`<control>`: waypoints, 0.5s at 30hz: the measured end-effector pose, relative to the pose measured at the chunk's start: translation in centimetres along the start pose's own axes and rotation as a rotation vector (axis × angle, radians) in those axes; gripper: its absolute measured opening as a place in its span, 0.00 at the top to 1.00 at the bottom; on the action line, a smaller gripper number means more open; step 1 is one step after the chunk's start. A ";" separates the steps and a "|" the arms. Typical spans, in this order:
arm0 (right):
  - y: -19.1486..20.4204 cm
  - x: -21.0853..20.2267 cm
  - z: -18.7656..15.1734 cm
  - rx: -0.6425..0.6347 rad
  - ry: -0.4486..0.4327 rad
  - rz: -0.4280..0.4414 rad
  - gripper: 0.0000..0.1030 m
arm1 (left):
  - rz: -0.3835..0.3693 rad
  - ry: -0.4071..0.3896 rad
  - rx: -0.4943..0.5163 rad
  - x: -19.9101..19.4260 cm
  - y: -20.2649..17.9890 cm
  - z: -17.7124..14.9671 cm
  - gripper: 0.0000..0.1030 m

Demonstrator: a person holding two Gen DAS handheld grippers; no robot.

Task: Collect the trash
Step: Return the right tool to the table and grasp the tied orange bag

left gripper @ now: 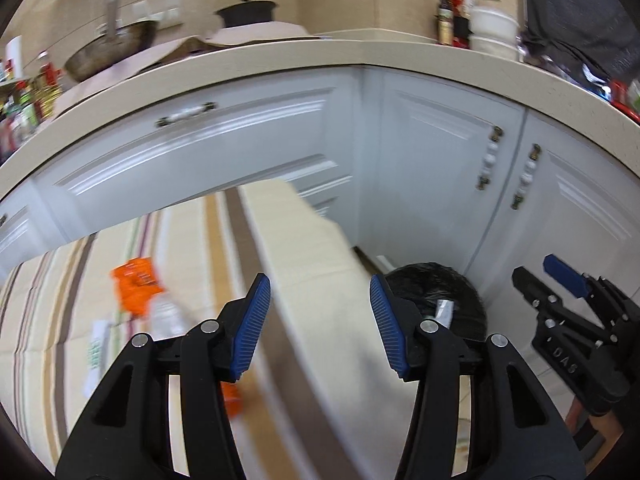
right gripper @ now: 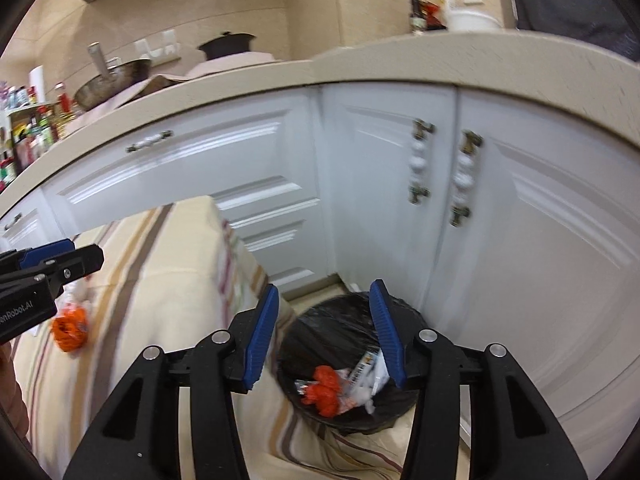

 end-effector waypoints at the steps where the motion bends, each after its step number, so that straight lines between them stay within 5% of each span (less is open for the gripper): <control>1: 0.8 -0.2 0.1 -0.007 -0.006 0.015 0.52 | 0.019 -0.002 -0.009 -0.5 1.1 -0.2 0.51; 15: 12.2 -1.6 0.7 -0.140 -0.015 0.200 0.50 | 0.226 0.005 -0.173 -5.6 14.4 -4.3 0.51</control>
Point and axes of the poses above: each gripper's, at about its wrist camera, not at the fingertips, and x roughly the way its jaws point, y to its left, z to its top, the point moved 3 cm from there along x, roughly the way its jaws point, and after that the axes turned 2 degrees about -y, right-handed, at the moved point
